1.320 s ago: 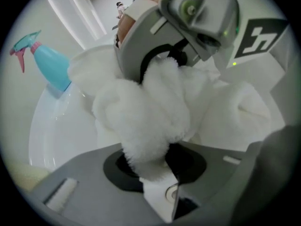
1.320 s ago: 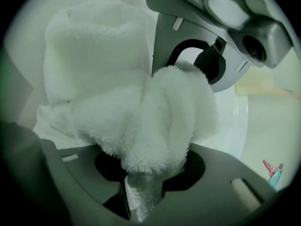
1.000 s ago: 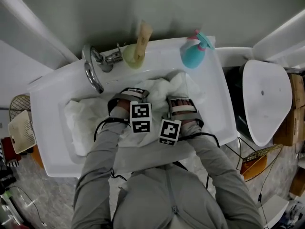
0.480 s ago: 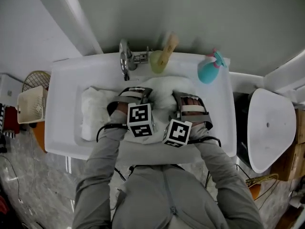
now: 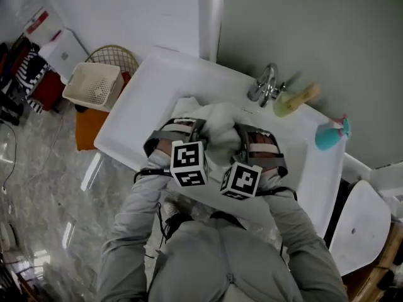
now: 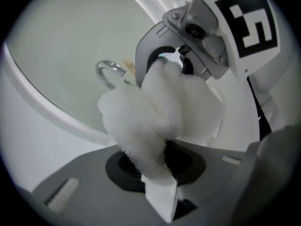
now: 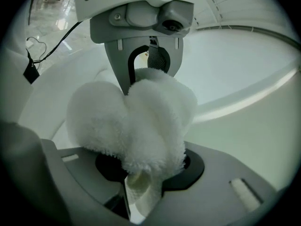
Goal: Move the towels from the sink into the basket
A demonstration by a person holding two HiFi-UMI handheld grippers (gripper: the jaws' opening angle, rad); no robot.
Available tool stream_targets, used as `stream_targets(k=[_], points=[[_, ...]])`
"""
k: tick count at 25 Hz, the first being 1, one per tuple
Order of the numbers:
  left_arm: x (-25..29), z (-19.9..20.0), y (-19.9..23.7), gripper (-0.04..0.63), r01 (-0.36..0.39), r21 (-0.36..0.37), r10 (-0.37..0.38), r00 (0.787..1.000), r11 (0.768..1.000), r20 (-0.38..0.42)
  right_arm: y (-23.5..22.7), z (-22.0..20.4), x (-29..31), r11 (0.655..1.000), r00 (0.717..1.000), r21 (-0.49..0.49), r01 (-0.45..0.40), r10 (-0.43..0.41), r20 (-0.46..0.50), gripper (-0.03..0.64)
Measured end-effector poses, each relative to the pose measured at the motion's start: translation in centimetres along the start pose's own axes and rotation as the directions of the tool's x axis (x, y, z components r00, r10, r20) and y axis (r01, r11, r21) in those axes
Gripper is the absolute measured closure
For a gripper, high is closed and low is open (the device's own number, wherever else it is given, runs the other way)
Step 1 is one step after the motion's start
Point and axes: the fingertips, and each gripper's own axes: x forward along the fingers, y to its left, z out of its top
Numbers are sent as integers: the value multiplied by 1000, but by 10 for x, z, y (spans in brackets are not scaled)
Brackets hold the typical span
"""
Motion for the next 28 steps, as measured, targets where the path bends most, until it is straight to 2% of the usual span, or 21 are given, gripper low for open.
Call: stream_targets(k=[7, 12, 19, 28], points=[[-81, -159, 17, 434, -93, -82, 87, 994, 992, -72, 8, 180, 16, 996, 993, -85, 27, -17, 114, 459], [-131, -255, 27, 434, -153, -122, 137, 982, 981, -127, 13, 290, 25, 992, 981, -119, 47, -24, 192, 460], [-180, -354, 36, 434, -235, -191, 191, 956, 953, -223, 20, 401, 36, 981, 954, -187, 56, 3, 299, 459], [-229, -476, 46, 434, -327, -259, 221, 905, 909, -364, 31, 532, 62, 962, 893, -260, 78, 49, 447, 459]])
